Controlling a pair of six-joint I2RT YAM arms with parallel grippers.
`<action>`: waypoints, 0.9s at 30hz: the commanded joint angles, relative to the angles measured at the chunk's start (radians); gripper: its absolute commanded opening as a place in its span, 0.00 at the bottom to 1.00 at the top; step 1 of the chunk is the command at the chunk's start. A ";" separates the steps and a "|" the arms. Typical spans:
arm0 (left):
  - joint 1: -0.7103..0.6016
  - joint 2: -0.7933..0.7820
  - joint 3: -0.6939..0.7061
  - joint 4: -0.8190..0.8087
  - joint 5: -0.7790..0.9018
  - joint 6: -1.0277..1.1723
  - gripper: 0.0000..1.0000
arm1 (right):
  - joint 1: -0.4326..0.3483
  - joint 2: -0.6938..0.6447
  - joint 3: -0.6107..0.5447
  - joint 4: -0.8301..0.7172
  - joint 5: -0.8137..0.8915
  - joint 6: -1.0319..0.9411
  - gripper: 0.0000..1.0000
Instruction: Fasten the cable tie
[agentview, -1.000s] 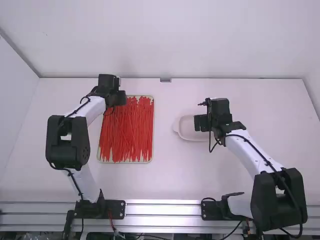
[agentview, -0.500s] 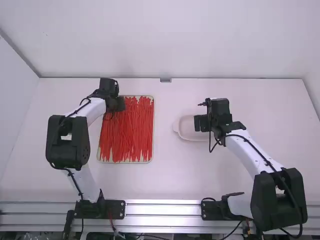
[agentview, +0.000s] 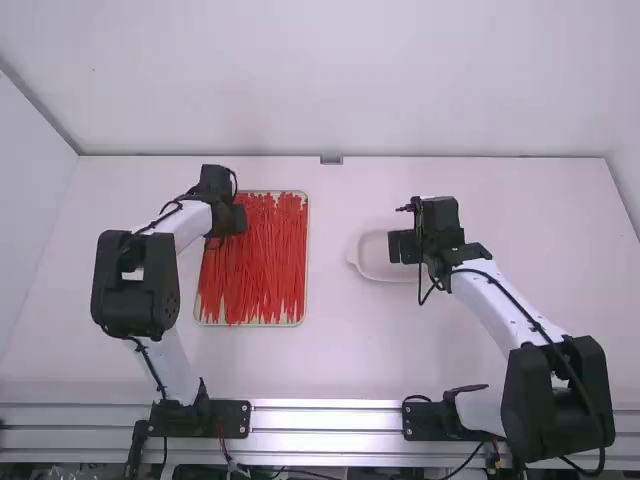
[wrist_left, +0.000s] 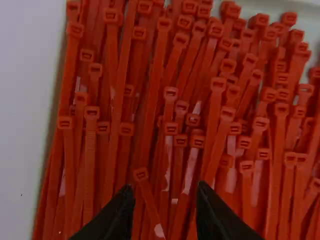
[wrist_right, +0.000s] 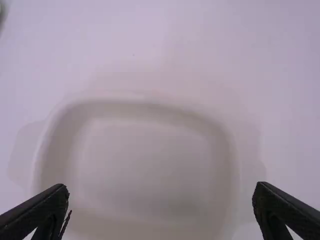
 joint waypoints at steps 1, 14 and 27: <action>0.026 0.019 -0.037 0.020 -0.007 -0.014 0.33 | 0.002 0.003 0.029 -0.003 0.005 0.003 0.98; 0.038 0.028 -0.056 0.105 0.003 -0.033 0.33 | 0.002 0.003 0.029 0.004 -0.017 0.003 0.98; 0.035 0.093 -0.042 0.129 0.023 -0.048 0.29 | 0.002 0.003 0.029 0.002 -0.017 0.003 0.98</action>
